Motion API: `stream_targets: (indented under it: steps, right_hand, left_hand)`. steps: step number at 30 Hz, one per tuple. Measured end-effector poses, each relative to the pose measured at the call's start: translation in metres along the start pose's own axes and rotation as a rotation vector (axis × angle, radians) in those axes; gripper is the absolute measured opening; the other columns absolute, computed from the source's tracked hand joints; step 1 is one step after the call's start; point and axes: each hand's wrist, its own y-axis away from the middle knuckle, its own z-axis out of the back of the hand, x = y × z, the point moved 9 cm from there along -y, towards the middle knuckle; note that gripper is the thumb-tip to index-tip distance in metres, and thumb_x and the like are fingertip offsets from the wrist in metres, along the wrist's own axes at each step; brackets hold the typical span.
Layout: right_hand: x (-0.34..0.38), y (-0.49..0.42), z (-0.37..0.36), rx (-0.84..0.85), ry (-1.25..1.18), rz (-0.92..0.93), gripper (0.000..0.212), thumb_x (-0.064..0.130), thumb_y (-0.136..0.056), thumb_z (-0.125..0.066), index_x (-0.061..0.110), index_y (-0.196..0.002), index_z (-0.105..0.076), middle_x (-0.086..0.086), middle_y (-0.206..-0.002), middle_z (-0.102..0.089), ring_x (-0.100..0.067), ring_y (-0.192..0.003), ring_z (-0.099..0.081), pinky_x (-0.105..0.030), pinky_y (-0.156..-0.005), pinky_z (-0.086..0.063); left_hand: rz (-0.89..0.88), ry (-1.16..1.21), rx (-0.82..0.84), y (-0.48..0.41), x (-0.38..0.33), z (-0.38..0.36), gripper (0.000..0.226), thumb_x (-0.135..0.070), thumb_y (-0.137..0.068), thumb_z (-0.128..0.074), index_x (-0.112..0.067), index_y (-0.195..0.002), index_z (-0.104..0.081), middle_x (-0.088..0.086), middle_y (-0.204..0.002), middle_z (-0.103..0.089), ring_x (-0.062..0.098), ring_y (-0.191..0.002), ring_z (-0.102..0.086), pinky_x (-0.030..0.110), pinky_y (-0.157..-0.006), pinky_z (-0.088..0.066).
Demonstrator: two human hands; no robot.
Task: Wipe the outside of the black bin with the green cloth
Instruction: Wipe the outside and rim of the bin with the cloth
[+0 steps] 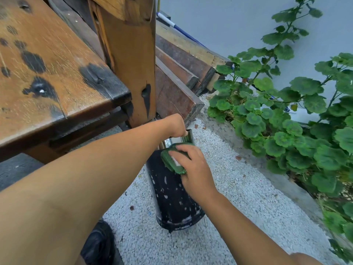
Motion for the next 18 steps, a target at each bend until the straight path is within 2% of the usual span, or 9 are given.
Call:
stream_targets:
  steps: [4, 6, 9, 11, 16, 18]
  right_hand:
    - [-0.010, 0.042, -0.017, 0.081, -0.012, -0.028, 0.076, -0.017, -0.061, -0.074, 0.018, -0.129, -0.067, -0.003, -0.133, -0.057, -0.026, -0.127, -0.048, -0.042, -0.103, -0.049]
    - [-0.019, 0.061, -0.021, 0.086, -0.034, -0.073, 0.078, -0.018, -0.060, -0.074, 0.020, -0.128, -0.067, 0.000, -0.132, -0.057, -0.022, -0.125, -0.046, -0.039, -0.101, -0.050]
    - [-0.025, 0.084, -0.023, 0.121, -0.042, -0.096, 0.084, -0.020, -0.054, -0.073, 0.021, -0.127, -0.067, 0.002, -0.129, -0.057, -0.017, -0.123, -0.043, -0.035, -0.098, -0.051]
    - [-0.027, 0.096, -0.025, 0.148, -0.029, -0.101, 0.085, -0.020, -0.051, -0.073, 0.021, -0.126, -0.068, 0.000, -0.127, -0.058, -0.016, -0.121, -0.043, -0.034, -0.094, -0.052]
    - [-0.025, 0.105, -0.027, 0.190, -0.017, -0.117, 0.077, -0.018, -0.058, -0.073, 0.021, -0.125, -0.070, -0.001, -0.124, -0.060, -0.020, -0.118, -0.047, -0.033, -0.093, -0.051]
    - [-0.022, 0.104, -0.027, 0.204, -0.011, -0.103, 0.075, -0.017, -0.060, -0.072, 0.020, -0.125, -0.069, -0.002, -0.124, -0.060, -0.024, -0.118, -0.050, -0.033, -0.094, -0.050]
  left_hand:
    - [0.007, -0.027, -0.021, -0.002, 0.002, 0.005, 0.013, -0.024, -0.091, -0.060, -0.012, -0.092, -0.062, 0.007, -0.093, -0.061, 0.021, -0.084, -0.055, 0.032, -0.079, -0.048]
    - [0.015, -0.014, -0.017, -0.003, 0.002, 0.004, 0.017, -0.023, -0.092, -0.060, -0.009, -0.084, -0.059, 0.007, -0.082, -0.056, 0.023, -0.075, -0.052, 0.032, -0.071, -0.046]
    - [0.043, 0.032, -0.002, -0.005, 0.001, 0.000, 0.043, -0.022, -0.095, -0.060, -0.009, -0.061, -0.038, 0.005, -0.060, -0.029, 0.021, -0.052, -0.026, 0.030, -0.053, -0.028]
    - [0.065, 0.065, -0.018, -0.004, 0.004, 0.000, 0.049, -0.025, -0.094, -0.063, -0.010, -0.058, -0.034, 0.003, -0.058, -0.024, 0.019, -0.051, -0.022, 0.030, -0.052, -0.025]
    - [0.122, 0.226, -0.138, 0.002, 0.017, 0.000, 0.053, -0.035, -0.089, -0.070, -0.011, -0.058, -0.034, 0.003, -0.055, -0.028, 0.020, -0.047, -0.027, 0.029, -0.048, -0.028]
    - [0.114, 0.249, -0.166, 0.004, 0.019, -0.001, 0.055, -0.034, -0.090, -0.069, -0.011, -0.057, -0.032, 0.004, -0.054, -0.026, 0.021, -0.047, -0.026, 0.030, -0.054, -0.034]
